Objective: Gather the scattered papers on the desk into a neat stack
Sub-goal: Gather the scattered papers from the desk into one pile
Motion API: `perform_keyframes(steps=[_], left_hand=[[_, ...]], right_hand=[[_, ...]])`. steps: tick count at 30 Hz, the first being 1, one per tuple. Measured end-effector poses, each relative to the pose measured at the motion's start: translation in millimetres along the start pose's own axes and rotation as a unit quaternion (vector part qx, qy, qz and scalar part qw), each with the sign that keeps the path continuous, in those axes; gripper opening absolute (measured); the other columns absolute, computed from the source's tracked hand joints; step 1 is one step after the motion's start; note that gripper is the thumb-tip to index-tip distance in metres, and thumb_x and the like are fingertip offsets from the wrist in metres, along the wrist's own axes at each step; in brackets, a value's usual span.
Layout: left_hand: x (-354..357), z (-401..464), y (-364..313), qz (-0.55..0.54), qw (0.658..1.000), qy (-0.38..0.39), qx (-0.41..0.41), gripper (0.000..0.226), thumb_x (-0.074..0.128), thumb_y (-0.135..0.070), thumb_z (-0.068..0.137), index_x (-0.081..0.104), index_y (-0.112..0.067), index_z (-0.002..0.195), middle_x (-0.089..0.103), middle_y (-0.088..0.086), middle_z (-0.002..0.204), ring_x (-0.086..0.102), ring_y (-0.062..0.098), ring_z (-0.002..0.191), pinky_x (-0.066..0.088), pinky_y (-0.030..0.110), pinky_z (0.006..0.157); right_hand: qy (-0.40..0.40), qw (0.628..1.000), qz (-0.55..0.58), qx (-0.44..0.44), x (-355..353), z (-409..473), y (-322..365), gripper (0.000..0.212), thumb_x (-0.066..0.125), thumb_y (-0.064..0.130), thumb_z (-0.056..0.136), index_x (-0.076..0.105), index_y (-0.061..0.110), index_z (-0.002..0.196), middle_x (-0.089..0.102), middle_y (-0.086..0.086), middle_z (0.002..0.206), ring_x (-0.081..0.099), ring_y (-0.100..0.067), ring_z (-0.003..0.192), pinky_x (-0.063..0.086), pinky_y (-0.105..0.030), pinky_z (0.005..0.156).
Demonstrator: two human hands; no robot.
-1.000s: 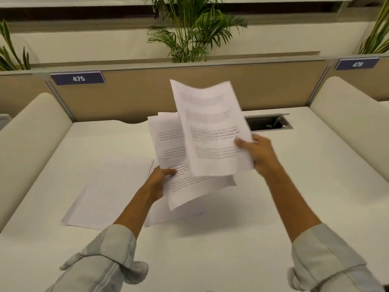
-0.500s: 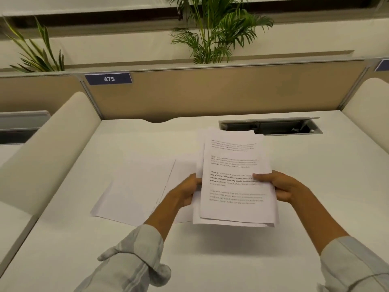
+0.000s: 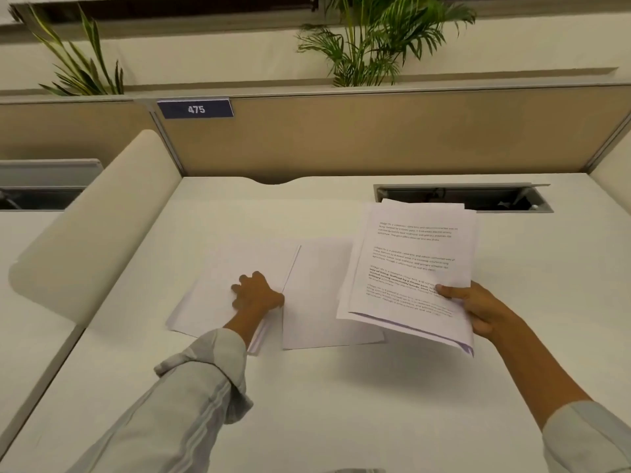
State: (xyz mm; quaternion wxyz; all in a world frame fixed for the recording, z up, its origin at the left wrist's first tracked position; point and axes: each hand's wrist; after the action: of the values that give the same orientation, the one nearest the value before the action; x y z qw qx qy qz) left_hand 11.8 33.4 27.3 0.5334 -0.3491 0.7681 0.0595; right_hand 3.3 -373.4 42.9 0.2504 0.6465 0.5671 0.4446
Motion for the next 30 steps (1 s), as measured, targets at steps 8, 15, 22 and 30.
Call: perform_keyframes(steps=[8, 15, 22, 30], left_hand=[[7.7, 4.5, 7.3, 0.057, 0.997, -0.012, 0.05, 0.073, 0.08, -0.041, 0.065, 0.047, -0.007, 0.121, 0.052, 0.013, 0.122, 0.051, 0.035, 0.115, 0.051, 0.043, 0.088], [8.2, 10.6, 19.0, 0.152, 0.977, -0.087, 0.123, 0.046, 0.073, -0.014, 0.074, 0.046, -0.007, 0.11, 0.062, 0.012, 0.108, 0.064, 0.032, 0.098, 0.049, 0.034, 0.074], [0.3, 19.8, 30.6, 0.158, 0.956, -0.19, 0.158, 0.035, 0.062, -0.02, 0.086, 0.049, -0.007, 0.116, 0.067, 0.012, 0.101, 0.067, 0.031, 0.087, 0.051, 0.035, 0.072], [-67.7, 15.7, -0.9, -0.277, 0.92, -0.214, 0.177, 0.022, 0.073, -0.023, 0.078, 0.064, -0.004, 0.082, 0.066, 0.01, 0.078, 0.066, 0.031, 0.073, 0.049, 0.031, 0.061]], right_hand=[[-0.019, 1.0, 0.007, 0.022, 8.2, 1.6, -14.7, 0.036, 0.065, -0.003, 0.084, 0.065, 0.014, 0.116, 0.074, -0.014, 0.111, 0.074, -0.033, 0.093, 0.061, -0.04, 0.066], [-0.028, 0.999, 0.015, 0.031, 11.0, 2.9, -24.6, 0.036, 0.064, -0.004, 0.085, 0.064, 0.013, 0.117, 0.075, -0.014, 0.109, 0.074, -0.033, 0.091, 0.061, -0.041, 0.065], [-0.039, 0.999, 0.012, 0.036, 13.9, 4.1, -32.2, 0.035, 0.065, -0.003, 0.085, 0.063, 0.011, 0.118, 0.075, -0.015, 0.11, 0.074, -0.034, 0.09, 0.061, -0.042, 0.065], [-0.048, 0.998, 0.013, 0.03, 26.1, 12.1, -33.1, 0.037, 0.065, -0.004, 0.086, 0.062, 0.008, 0.121, 0.074, -0.016, 0.11, 0.073, -0.035, 0.093, 0.061, -0.041, 0.065]])
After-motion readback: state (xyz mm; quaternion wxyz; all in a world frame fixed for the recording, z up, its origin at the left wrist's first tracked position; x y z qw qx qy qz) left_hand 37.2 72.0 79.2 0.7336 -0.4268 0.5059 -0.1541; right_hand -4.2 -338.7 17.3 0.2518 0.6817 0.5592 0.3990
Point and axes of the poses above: each hand's wrist, its own z-axis towards the middle knuckle, its own x-axis out of the palm, y = z × x
